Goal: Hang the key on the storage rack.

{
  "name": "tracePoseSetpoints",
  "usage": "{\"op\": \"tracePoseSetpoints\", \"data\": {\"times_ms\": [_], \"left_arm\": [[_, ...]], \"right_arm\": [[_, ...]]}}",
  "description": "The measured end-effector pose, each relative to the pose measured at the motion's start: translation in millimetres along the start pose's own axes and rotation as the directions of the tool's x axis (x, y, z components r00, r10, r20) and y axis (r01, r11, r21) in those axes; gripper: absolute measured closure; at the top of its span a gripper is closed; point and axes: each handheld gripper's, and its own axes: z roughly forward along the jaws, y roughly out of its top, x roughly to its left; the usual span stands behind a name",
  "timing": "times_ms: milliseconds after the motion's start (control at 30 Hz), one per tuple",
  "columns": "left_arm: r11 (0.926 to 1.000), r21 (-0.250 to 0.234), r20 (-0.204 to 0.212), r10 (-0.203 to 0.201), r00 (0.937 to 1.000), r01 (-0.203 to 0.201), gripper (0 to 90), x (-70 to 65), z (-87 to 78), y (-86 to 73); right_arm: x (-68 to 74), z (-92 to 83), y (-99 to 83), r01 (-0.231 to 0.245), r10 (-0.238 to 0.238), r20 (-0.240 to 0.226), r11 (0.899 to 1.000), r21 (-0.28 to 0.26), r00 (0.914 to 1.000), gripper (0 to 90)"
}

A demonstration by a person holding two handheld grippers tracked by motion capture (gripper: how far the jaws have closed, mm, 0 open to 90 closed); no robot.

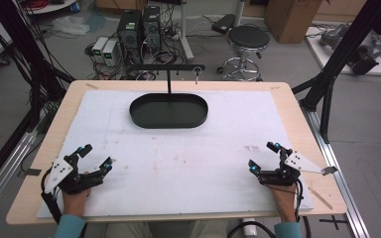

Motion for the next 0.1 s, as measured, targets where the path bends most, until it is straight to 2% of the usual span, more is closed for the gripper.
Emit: {"op": "tracePoseSetpoints", "data": {"times_ms": [100], "left_arm": [[1.0000, -0.003, 0.000, 0.005, 1.0000, -0.005, 14.6, -0.3, -0.4, -0.1]], "right_arm": [[0.9, 0.2, -0.1, 0.015, -0.014, 0.034, 1.000, -0.008, 0.9993, 0.7]]}}
